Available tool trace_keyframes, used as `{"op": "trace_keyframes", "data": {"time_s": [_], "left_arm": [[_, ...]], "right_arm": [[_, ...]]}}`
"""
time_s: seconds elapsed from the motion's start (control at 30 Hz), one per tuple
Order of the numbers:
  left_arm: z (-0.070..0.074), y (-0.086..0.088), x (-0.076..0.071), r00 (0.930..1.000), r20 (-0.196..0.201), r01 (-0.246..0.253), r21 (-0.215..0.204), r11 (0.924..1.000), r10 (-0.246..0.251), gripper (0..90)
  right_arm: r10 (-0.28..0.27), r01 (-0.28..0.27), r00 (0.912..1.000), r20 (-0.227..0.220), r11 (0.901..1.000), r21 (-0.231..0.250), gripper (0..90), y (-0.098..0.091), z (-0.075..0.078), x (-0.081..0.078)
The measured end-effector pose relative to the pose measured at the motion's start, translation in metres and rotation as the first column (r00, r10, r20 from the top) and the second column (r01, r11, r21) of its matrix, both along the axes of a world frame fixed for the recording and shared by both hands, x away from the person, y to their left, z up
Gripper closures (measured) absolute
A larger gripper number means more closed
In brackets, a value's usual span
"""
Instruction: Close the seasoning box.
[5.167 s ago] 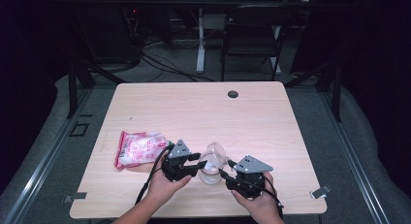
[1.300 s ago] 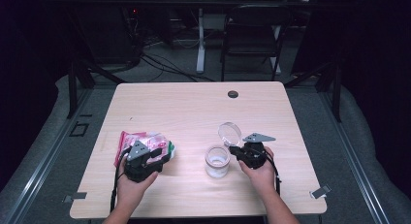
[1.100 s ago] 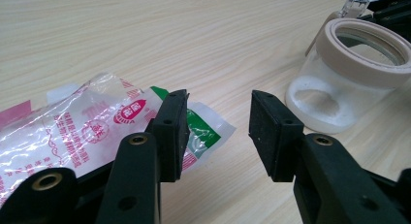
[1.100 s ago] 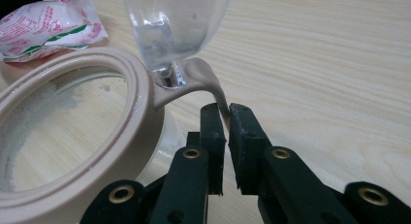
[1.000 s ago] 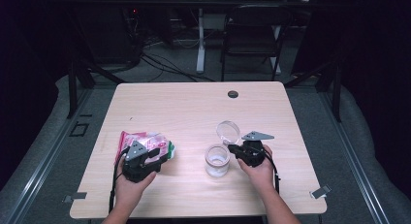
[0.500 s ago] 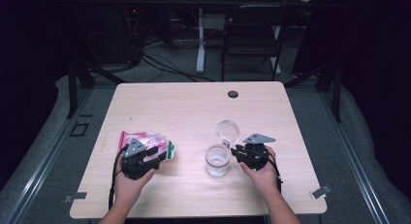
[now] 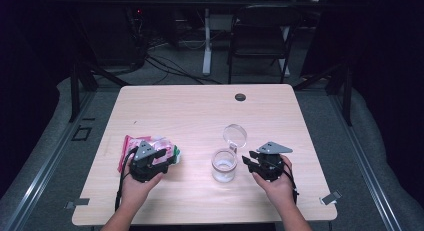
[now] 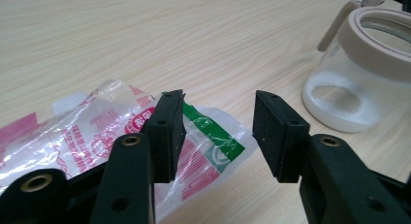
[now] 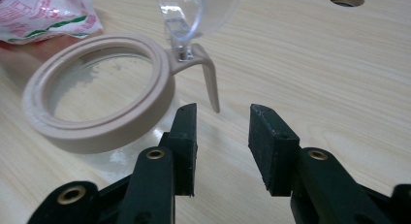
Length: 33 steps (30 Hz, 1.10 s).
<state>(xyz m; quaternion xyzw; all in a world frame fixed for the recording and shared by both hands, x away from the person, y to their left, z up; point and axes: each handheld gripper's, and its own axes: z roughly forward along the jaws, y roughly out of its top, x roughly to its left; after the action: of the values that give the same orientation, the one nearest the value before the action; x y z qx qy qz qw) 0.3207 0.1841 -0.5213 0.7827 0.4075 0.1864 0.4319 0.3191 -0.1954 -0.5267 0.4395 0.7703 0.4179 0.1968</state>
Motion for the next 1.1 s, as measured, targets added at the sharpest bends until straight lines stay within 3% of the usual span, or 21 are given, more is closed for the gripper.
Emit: {"op": "trace_keyframes", "data": {"time_s": [0.33, 0.43, 0.63, 0.77, 0.93, 1.1], "left_arm": [[0.012, 0.012, 0.0, 0.9997, 0.016, -0.02, -0.01, 0.9997, 0.02, 52.4], [0.015, 0.019, -0.002, 0.9994, 0.025, -0.022, 0.015, 0.9996, 0.022, 52.0], [0.012, 0.032, -0.008, 0.9991, 0.034, -0.028, 0.067, 0.9974, 0.026, 51.4], [0.007, 0.038, -0.014, 0.9983, 0.035, -0.048, 0.05, 0.9976, 0.047, 46.7], [0.006, 0.036, -0.016, 0.9977, 0.048, -0.051, 0.059, 0.9969, 0.049, 40.8], [0.003, 0.026, -0.016, 0.9985, 0.055, -0.009, 0.101, 0.9948, 0.003, 37.6]], "right_arm": [[0.044, -0.045, 0.999, 0.01, 0.9986, 0.028, 62.4, 0.007, 0.012, -0.007], [0.051, -0.051, 0.9987, 0.008, 0.9984, 0.026, 62.5, 0.008, 0.011, -0.007], [0.048, -0.048, 0.9988, 0.009, 0.9987, 0.02, 63.4, 0.008, 0.012, -0.01], [0.044, -0.045, 0.999, 0.008, 0.9985, 0.03, 63.4, 0.009, 0.012, -0.01], [0.053, -0.053, 0.9986, -0.001, 0.9982, 0.029, 63.4, 0.011, 0.01, -0.01], [0.053, -0.053, 0.9986, -0.007, 0.9982, 0.027, 63.4, 0.009, 0.009, -0.01]]}}
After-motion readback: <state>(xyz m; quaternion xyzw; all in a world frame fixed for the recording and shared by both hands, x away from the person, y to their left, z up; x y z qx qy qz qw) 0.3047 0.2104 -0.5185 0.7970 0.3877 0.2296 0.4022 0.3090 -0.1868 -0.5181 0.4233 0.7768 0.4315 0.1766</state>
